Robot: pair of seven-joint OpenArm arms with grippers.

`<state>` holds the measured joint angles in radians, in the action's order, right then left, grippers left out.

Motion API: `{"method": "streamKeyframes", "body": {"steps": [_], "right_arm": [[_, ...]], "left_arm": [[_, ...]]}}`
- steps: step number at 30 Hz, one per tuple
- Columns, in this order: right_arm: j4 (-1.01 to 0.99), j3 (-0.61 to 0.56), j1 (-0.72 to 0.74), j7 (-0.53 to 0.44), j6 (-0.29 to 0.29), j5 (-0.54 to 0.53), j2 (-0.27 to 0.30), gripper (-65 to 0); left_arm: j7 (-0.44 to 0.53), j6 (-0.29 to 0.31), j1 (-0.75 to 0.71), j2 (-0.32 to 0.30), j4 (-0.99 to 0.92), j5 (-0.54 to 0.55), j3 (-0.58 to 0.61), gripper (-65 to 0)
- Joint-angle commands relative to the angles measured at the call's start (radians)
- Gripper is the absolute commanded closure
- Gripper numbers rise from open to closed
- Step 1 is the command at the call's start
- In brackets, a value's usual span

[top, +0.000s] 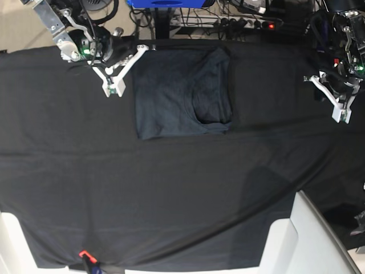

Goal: Fold the T-shirt properly
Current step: 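Lift the right gripper off the shirt and move it aside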

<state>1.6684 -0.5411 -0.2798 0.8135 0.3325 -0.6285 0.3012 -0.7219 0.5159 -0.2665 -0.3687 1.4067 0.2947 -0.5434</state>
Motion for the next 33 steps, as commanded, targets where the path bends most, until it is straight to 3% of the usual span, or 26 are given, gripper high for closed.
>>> {"method": "streamKeyframes", "body": {"steps": [1,6,12,14,18,25,26,28,31,33], "right_arm": [[0.023,0.003,0.004,-0.004,-0.005,-0.009,0.005,0.0],[0.097,-0.004,0.001,0.03,0.01,-0.011,-0.001,0.0],[0.255,0.006,-0.02,0.085,0.201,-0.012,0.005,0.0],[0.263,0.006,-0.022,0.082,0.236,-0.012,0.006,0.0],[0.201,0.006,0.0,0.08,0.239,-0.011,0.006,0.0],[0.039,0.005,0.018,-0.004,0.239,-0.011,0.006,0.0],[0.017,0.005,0.02,-0.013,0.239,-0.011,0.006,0.0],[-0.018,0.005,0.024,-0.033,0.239,-0.011,0.006,0.0],[-0.041,0.005,0.026,-0.075,0.239,-0.012,0.037,0.0],[-0.038,0.005,0.026,-0.098,0.239,-0.012,0.043,0.0]], "left_arm": [[0.014,0.0,0.003,-0.019,0.01,0.008,-0.01,0.0],[0.014,0.0,0.003,-0.019,0.006,0.008,-0.007,0.0],[0.009,0.008,0.003,-0.017,0.024,0.021,-0.002,0.0],[-0.011,0.057,0.002,-0.01,0.062,0.059,0.001,0.0],[-0.149,0.18,0.0,-0.008,0.162,0.228,0.006,0.0],[-0.279,0.182,-0.02,0.01,0.144,0.711,0.004,0.0],[-0.279,0.182,-0.02,0.017,0.121,0.76,0.001,-8.4],[-0.279,0.182,-0.024,0.029,0.076,0.838,0.003,-32.9],[-0.279,0.182,-0.024,0.075,0.023,0.845,0.009,-62.9],[-0.279,0.182,-0.023,0.106,0.004,0.782,0.009,-65.0]]}}
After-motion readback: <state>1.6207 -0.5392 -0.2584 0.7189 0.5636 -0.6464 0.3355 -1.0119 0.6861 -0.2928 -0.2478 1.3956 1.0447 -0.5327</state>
